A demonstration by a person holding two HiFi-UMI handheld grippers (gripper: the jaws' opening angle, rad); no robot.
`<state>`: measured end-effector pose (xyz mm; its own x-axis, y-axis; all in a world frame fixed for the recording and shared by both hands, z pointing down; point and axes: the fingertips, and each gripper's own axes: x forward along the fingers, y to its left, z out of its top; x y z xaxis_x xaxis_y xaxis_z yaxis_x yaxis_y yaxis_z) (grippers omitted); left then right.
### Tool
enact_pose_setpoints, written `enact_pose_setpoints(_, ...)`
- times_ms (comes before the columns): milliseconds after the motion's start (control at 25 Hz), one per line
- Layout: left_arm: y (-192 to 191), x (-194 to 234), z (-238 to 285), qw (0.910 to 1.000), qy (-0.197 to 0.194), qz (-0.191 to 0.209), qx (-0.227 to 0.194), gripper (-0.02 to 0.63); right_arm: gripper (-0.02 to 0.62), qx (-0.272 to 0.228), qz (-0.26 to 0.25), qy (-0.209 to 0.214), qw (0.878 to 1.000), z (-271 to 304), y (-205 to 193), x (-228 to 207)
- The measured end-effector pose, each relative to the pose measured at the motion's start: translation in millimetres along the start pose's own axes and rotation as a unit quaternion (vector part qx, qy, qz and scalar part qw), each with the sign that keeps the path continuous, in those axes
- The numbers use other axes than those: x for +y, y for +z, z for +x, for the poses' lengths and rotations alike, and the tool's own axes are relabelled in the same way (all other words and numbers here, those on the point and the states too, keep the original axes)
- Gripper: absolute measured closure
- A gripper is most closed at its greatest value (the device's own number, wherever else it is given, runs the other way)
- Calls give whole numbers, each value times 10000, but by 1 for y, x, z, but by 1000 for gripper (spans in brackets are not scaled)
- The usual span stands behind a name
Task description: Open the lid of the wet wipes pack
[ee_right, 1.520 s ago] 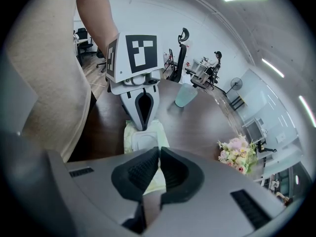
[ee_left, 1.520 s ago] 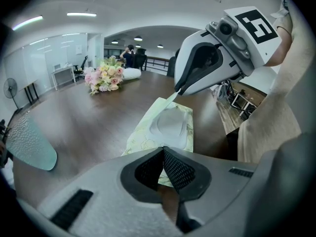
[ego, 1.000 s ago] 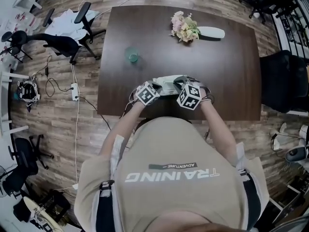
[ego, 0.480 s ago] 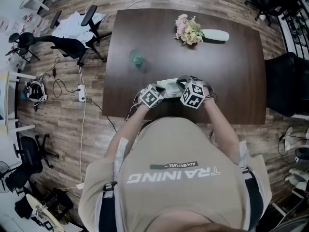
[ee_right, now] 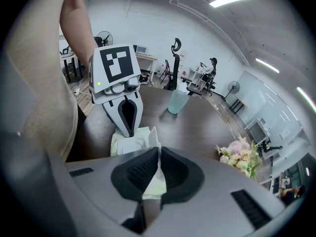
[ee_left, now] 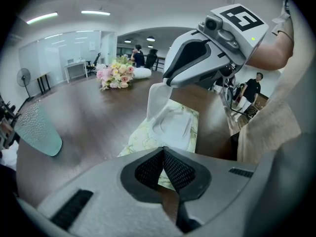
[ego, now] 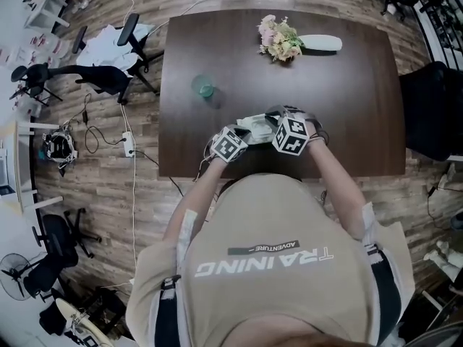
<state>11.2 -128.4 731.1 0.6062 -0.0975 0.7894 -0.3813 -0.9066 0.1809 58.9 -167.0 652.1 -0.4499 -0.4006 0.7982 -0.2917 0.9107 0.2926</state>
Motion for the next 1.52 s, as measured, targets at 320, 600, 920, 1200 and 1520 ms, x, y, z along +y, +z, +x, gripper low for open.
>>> enact_pose_setpoints(320, 3, -3, -5, 9999, 20, -87, -68, 597, 572, 17, -22, -13, 10000, 1, 0, -3)
enact_pose_setpoints(600, 5, -2, -4, 9997, 35, -167, -159, 597, 572, 54, -101, -5, 9999, 5, 0, -11)
enact_pose_setpoints(920, 4, -3, -1, 9999, 62, -65, -140, 597, 572, 83, -122, 5, 9999, 10, -1, -18)
enact_pose_setpoints(1200, 7, -1, -5, 9995, -11, -210, -244, 597, 572, 143, -173, 96, 9997, 17, 1, -26)
enact_pose_setpoints(1520, 9, -1, -4, 9994, 4, -111, -331, 597, 572, 229, -171, 334, 9990, 24, 0, -31)
